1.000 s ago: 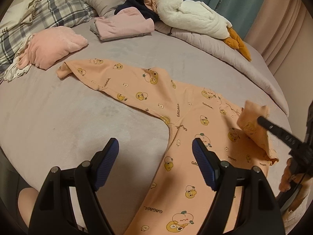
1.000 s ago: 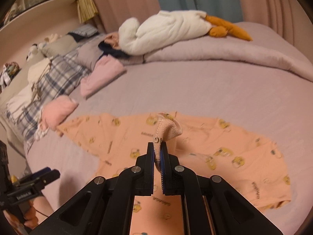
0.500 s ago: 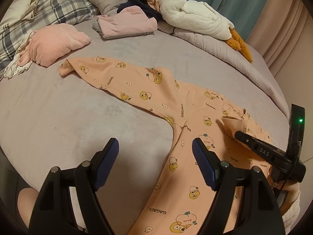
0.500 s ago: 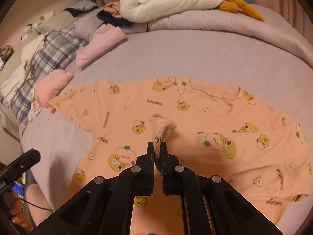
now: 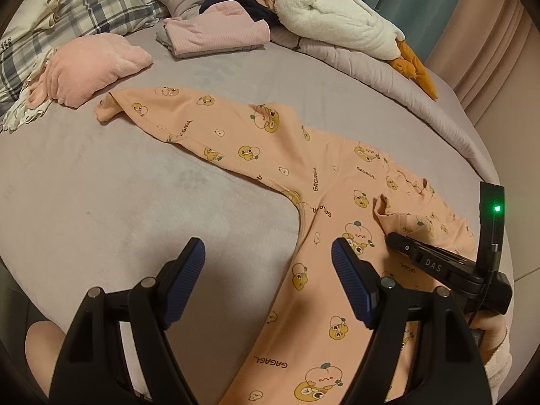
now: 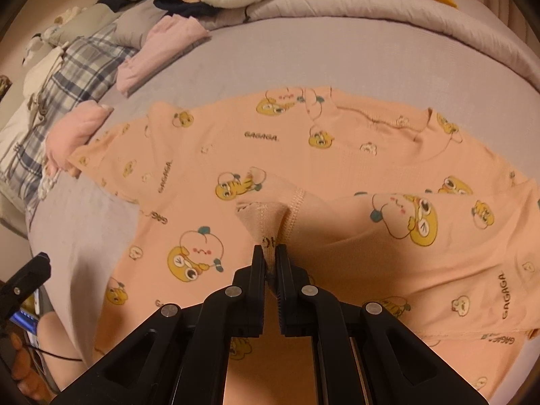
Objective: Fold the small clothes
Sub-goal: 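Lay the sleeve onto the sleepsuit body and open the right gripper, then reach the left gripper to the other sleeve cuff and grasp it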
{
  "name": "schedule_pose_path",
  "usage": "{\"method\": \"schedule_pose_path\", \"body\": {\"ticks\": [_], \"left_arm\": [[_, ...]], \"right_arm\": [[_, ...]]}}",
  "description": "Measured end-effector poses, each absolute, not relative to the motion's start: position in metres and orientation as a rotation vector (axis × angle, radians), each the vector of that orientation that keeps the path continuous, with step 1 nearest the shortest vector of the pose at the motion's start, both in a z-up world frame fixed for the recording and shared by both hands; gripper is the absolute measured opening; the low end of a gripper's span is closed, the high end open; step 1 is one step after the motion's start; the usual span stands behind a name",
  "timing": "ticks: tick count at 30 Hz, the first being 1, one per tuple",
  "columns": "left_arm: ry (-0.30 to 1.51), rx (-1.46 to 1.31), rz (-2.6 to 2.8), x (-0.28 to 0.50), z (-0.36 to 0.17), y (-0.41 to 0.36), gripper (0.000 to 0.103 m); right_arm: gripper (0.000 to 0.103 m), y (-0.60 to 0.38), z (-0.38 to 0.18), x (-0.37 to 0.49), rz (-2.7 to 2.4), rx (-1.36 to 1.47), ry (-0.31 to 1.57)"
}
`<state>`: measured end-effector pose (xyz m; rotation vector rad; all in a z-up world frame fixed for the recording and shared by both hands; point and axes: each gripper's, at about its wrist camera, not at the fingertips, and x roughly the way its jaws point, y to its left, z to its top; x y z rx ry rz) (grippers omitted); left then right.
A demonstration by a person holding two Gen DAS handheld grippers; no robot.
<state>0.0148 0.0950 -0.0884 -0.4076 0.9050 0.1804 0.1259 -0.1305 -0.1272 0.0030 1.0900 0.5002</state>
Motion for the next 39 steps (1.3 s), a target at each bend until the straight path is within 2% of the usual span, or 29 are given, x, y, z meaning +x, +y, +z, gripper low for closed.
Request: {"method": "schedule_pose_path", "body": {"ticks": [15,17,20,21,22,32,34,39], "left_arm": [[0.913,-0.414,0.18,0.017,-0.092,0.094,0.078],[0.914,-0.417,0.18,0.017,-0.092,0.094,0.078],[0.91,-0.432,0.173,0.017,-0.09,0.095,0.078],[0.904,-0.437,0.171,0.018,-0.088,0.094,0.078],[0.9,-0.437,0.169,0.018,-0.087,0.094,0.078],[0.894,-0.424,0.139,0.023,-0.081,0.081,0.079],[0.894,-0.423,0.139,0.023,-0.081,0.08,0.079],[0.894,-0.417,0.137,0.024,-0.079,0.076,0.08]], "right_arm": [[0.007,-0.14,-0.126,0.127,0.514,0.037,1.097],[0.011,-0.139,-0.124,0.126,0.513,0.032,1.091],[0.034,-0.141,-0.113,0.121,0.506,0.008,1.042],[0.045,-0.142,-0.108,0.118,0.503,0.006,1.018],[0.05,-0.145,-0.102,0.116,0.502,0.009,0.991],[0.072,-0.188,-0.055,0.101,0.445,0.117,0.832],[0.081,-0.2,-0.049,0.098,0.416,0.126,0.799],[0.081,-0.229,-0.047,0.094,0.331,0.163,0.772]]}}
